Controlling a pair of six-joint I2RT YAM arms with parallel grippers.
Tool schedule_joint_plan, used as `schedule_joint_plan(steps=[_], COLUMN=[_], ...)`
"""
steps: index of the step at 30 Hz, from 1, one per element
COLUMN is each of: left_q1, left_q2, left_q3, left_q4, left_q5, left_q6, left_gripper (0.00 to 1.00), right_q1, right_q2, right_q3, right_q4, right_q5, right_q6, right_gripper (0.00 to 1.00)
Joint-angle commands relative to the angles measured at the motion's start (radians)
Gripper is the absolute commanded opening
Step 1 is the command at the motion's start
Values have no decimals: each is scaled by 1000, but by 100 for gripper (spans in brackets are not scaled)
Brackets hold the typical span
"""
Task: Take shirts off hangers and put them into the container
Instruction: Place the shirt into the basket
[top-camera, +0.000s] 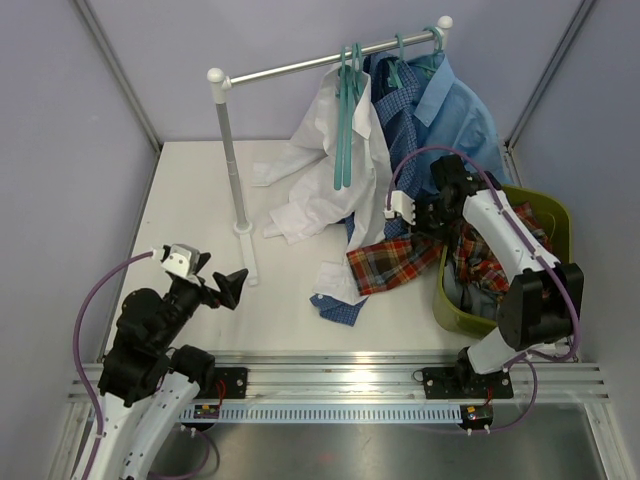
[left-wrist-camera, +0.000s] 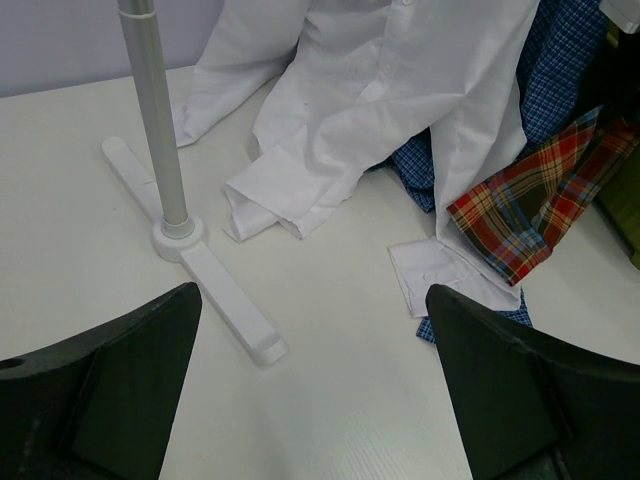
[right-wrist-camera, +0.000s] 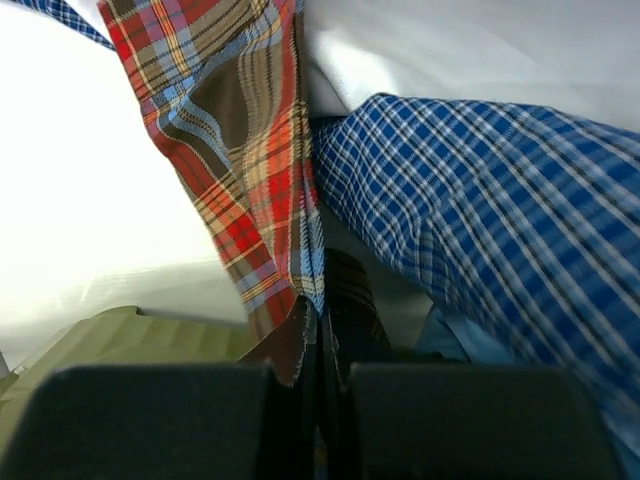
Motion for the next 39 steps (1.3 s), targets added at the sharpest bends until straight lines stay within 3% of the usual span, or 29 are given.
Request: schedule_joint_plan(steps=[1, 5, 13, 18, 23, 31, 39], left_q1=[2, 2, 2, 2, 2, 2, 2], left_q2=[-13, -17, -34, -39, -42, -48, -36], left_q3=[-8, -8, -8, -6, -8, -9, -9], left_q4=[52, 50, 45, 45, 45, 47, 56], left_q5=[18, 18, 17, 18, 17, 18, 37], left_q6=[5, 7, 7, 5, 4, 5, 5], left_gripper=[99, 99, 99, 99, 99, 99, 99], right_q1=[8, 7, -36, -199, -329, -498, -693], right_q2=[-108, -177, -327, -456, -518, -588, -501], right_q3=[56, 133, 288, 287, 257, 109, -168], right_q4=[-24, -41, 33, 162, 255, 289, 179], right_q5=[-46, -111, -74, -53, 114, 280, 212], right_q6=[53, 150, 467, 645, 731, 750, 542], right_gripper=[0, 0, 0, 0, 0, 0, 0])
